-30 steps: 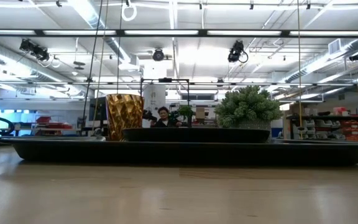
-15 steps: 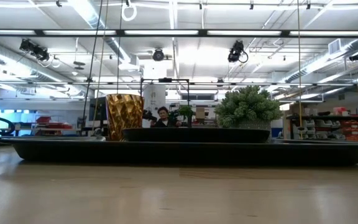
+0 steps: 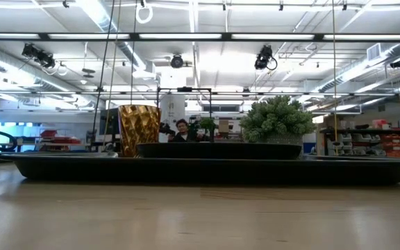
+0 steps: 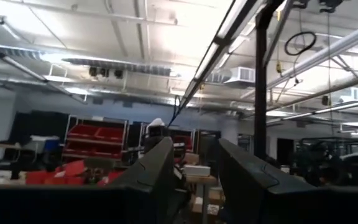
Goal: Pick and place plate/cup/fork/spoon on tray
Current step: Return to Home Position
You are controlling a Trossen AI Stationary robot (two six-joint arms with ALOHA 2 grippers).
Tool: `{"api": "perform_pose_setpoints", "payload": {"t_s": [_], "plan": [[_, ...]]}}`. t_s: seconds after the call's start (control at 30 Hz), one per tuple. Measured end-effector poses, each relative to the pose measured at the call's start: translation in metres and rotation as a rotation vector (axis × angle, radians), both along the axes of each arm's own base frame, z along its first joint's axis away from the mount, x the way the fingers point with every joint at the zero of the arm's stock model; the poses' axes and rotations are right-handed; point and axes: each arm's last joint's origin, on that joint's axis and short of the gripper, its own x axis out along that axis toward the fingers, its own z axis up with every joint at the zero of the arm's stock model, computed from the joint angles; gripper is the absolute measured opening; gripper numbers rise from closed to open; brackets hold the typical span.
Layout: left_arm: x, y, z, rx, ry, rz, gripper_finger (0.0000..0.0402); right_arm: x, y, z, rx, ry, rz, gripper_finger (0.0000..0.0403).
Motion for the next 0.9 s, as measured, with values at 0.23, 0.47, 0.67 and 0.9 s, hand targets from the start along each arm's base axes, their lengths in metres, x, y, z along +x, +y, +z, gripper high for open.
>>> {"api": "perform_pose_setpoints", "payload": {"t_s": [0.23, 0.47, 0.67, 0.9], "plan": [[-0.007, -0.007, 0.003, 0.029, -0.023, -0.063, 0.0128, 0.000, -0.002, 0.000, 0.012, -0.008, -0.051, 0.0032], [-0.031, -0.012, 0.001, 0.005, -0.002, -0.101, 0.0128, 0.004, -0.005, 0.000, 0.032, -0.002, -0.076, 0.0032], [-0.052, -0.017, 0.001, 0.035, -0.025, -0.101, 0.0128, 0.017, -0.010, -0.001, 0.051, 0.000, -0.067, 0.0032], [-0.073, -0.021, 0.002, 0.081, -0.096, -0.056, 0.0128, 0.036, -0.015, -0.039, 0.092, -0.190, -0.006, 0.0032]]}}
